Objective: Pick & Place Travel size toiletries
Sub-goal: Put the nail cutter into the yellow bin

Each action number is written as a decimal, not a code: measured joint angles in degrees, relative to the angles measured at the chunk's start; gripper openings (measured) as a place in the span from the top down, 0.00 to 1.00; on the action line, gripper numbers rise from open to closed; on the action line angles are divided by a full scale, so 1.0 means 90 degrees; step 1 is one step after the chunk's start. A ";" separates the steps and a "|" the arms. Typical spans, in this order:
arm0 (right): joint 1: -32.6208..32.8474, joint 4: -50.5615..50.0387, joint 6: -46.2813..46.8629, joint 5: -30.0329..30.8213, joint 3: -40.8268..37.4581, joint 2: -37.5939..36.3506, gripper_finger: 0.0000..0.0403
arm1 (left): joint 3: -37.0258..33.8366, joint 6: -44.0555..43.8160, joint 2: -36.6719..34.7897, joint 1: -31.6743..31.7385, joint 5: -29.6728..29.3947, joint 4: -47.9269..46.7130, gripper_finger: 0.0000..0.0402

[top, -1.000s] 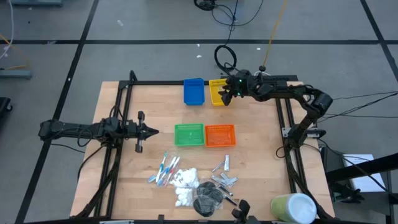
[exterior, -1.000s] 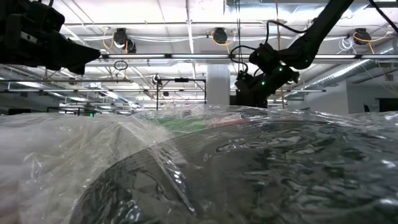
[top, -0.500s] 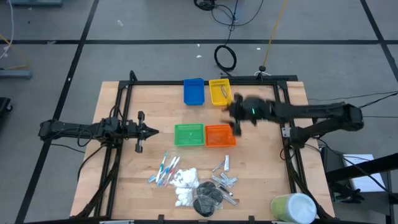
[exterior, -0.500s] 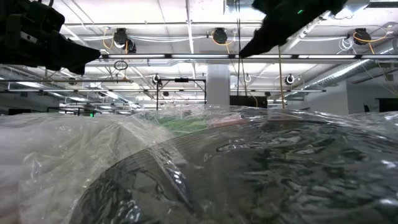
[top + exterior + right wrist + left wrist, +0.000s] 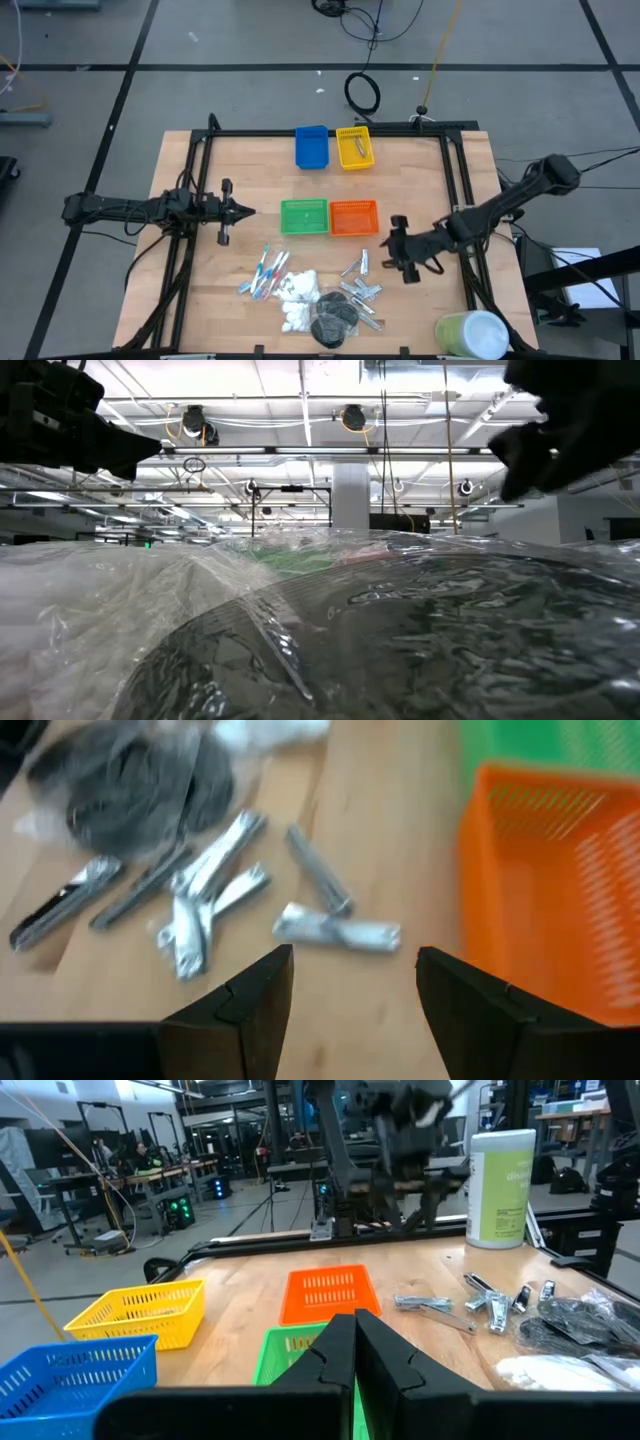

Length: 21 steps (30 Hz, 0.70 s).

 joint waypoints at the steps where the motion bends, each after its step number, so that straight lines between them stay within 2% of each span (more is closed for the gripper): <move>1: 0.0104 0.0133 0.0126 0.0000 -0.0123 0.0057 0.50 | 0.0000 0.0001 0.0002 0.0000 0.0000 -0.0002 0.99; 10: 0.0890 0.1487 0.0406 -0.0024 -0.0337 0.1278 0.48 | 0.0002 -0.0001 0.0000 0.0000 0.0000 0.0002 0.99; 15: 0.1008 0.2247 0.0497 -0.0280 -0.0292 0.1849 0.40 | 0.0002 0.0001 0.0002 0.0002 -0.0001 0.0000 0.99; 21: 0.1061 0.2382 0.0651 -0.0402 -0.0285 0.2291 0.32 | 0.0002 0.0001 0.0000 0.0002 -0.0002 0.0002 0.99</move>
